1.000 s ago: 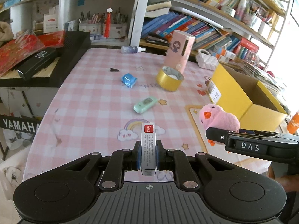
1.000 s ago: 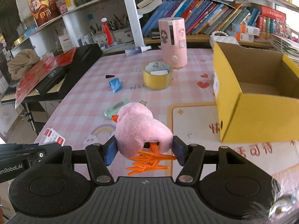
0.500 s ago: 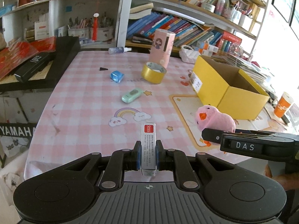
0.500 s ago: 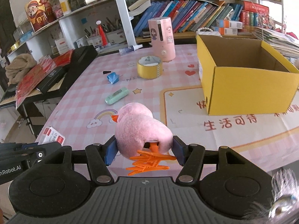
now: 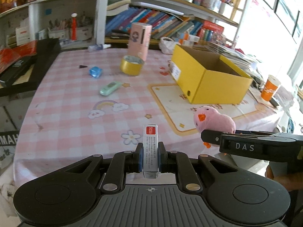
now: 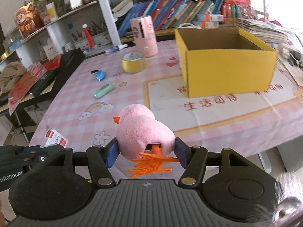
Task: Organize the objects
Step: 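Carry the white box with the left tool while the right tool carries the chick toward the yellow box, then open the right tool to drop the chick into the box while the left tool drops the white box in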
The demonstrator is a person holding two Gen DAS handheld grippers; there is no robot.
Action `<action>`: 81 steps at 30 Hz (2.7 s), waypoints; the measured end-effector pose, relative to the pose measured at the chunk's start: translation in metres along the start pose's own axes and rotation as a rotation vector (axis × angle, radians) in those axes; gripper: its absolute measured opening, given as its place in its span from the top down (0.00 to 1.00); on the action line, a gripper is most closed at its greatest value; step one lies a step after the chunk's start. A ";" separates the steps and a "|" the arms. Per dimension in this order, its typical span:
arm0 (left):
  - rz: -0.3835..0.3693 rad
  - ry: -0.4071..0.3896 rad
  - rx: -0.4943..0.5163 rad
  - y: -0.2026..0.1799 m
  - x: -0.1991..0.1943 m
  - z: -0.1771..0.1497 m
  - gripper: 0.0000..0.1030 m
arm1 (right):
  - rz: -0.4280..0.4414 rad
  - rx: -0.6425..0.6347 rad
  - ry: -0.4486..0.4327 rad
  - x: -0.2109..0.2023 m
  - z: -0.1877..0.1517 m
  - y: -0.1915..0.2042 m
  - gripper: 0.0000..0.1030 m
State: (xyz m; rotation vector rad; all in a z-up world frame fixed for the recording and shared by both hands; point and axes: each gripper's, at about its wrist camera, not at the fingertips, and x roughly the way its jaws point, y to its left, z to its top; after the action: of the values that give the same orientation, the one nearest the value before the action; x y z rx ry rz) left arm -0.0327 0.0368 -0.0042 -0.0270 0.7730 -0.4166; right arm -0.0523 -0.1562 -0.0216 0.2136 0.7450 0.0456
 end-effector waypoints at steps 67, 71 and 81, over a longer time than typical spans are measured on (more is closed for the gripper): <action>-0.133 -0.120 0.253 -0.186 0.180 0.171 0.87 | -0.163 0.056 -0.293 0.021 0.178 -0.217 0.43; -0.105 -0.081 0.247 -0.188 0.201 0.172 0.87 | -0.128 0.023 -0.260 0.040 0.189 -0.221 0.43; -0.058 0.025 0.245 -0.190 0.244 0.171 0.87 | -0.059 -0.047 -0.123 0.103 0.209 -0.225 0.43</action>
State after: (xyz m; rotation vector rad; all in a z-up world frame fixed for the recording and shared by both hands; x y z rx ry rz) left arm 0.1725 -0.2508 -0.0125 0.1857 0.7428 -0.5657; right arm 0.1570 -0.4012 0.0115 0.1482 0.6267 -0.0065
